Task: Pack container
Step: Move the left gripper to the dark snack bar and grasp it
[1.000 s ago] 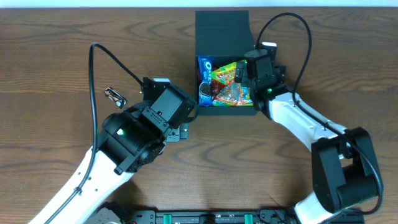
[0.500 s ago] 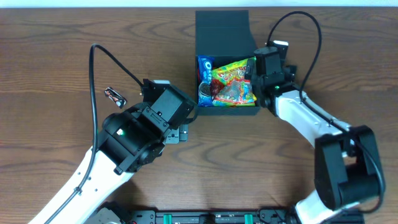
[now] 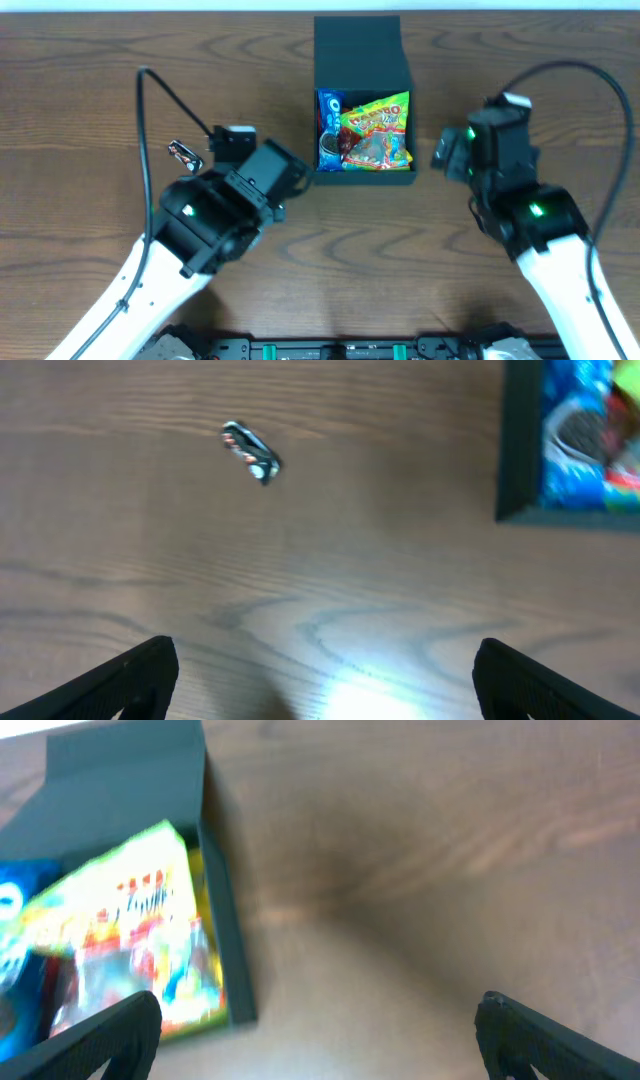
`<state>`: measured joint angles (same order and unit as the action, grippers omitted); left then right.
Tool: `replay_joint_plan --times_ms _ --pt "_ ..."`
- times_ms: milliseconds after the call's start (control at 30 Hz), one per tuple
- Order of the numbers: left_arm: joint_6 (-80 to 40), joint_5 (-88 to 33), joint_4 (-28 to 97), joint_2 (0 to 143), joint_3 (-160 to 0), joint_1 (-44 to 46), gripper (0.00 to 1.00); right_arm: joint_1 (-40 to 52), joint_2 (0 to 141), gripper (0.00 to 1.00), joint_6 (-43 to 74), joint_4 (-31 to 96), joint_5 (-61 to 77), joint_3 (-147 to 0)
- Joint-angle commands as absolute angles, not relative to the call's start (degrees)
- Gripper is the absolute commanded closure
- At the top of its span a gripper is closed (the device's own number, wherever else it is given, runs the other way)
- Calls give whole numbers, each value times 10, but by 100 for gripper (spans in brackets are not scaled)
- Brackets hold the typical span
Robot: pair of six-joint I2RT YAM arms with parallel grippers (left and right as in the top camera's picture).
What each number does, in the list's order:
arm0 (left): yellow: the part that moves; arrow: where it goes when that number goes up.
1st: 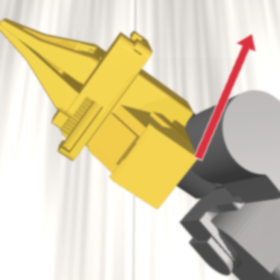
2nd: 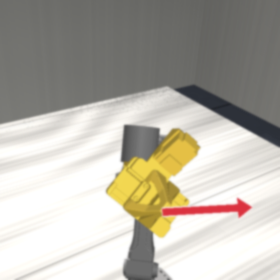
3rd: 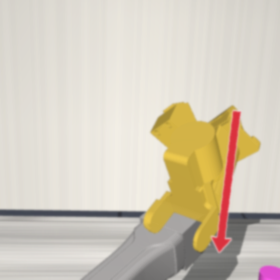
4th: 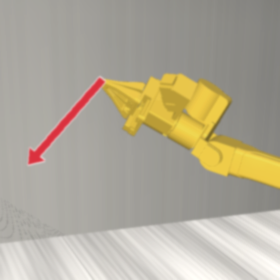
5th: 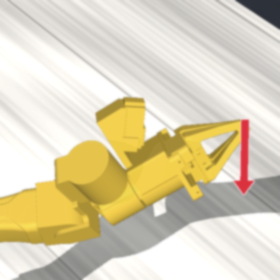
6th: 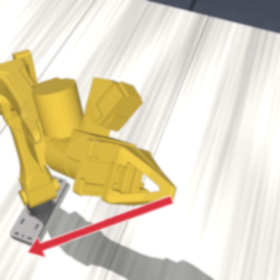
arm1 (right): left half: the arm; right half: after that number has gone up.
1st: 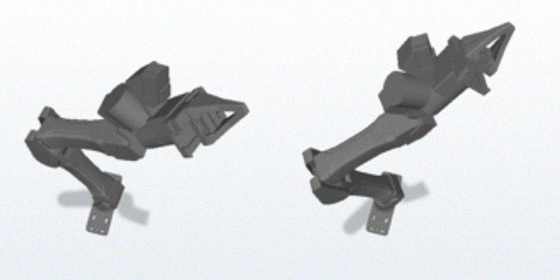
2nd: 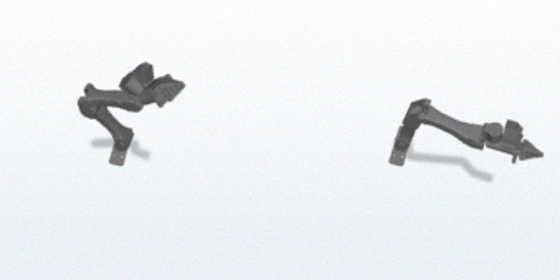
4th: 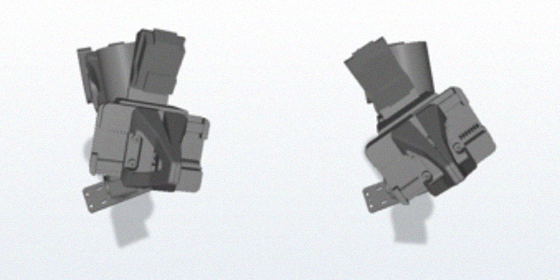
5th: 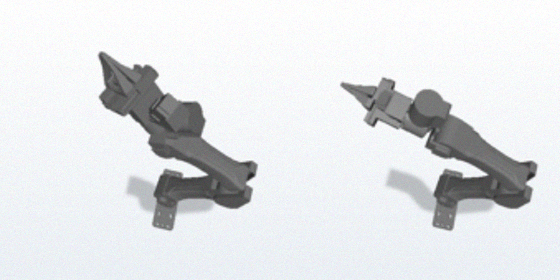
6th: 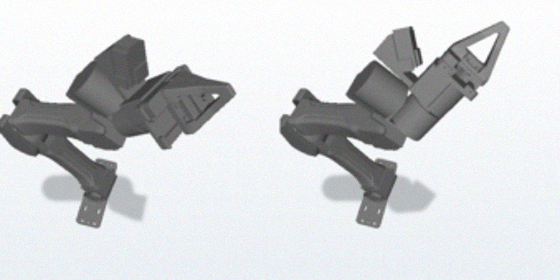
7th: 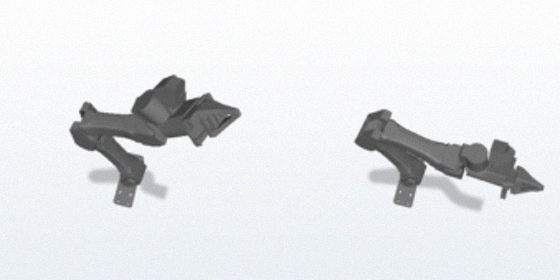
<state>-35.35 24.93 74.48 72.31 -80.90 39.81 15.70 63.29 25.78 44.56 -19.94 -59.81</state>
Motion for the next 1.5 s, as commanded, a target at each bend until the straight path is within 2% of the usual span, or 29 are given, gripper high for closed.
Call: replay_joint_plan --times_ms 0,167,267,367,633,933,1100,1333,1367,1467 --pt "-381 254 736 716 -808 330 5 155 583 1 293 496 -157 -598" --pt "-276 85 649 757 -808 113 5 176 531 1 260 598 -109 -597" --pt "-270 12 608 813 -808 45 5 192 535 1 240 631 -109 -590" --pt "-278 -31 580 876 -808 24 5 208 536 1 237 639 -109 -578" --pt "-353 -44 511 1039 -808 13 4 218 536 1 237 631 -109 -550" --pt "-360 -24 500 1121 -808 -58 4 218 536 1 237 628 -109 -550" --pt "-360 -26 461 1158 -808 -61 5 218 536 1 235 621 -109 -550" --pt "-375 -10 442 1171 -808 -60 0 218 536 1 235 621 -118 -550" --pt "-377 -10 440 1171 -808 -60 11 218 536 1 235 620 -118 -550" --pt "-378 -10 435 1171 -808 -60 26 218 536 1 235 620 -118 -550"
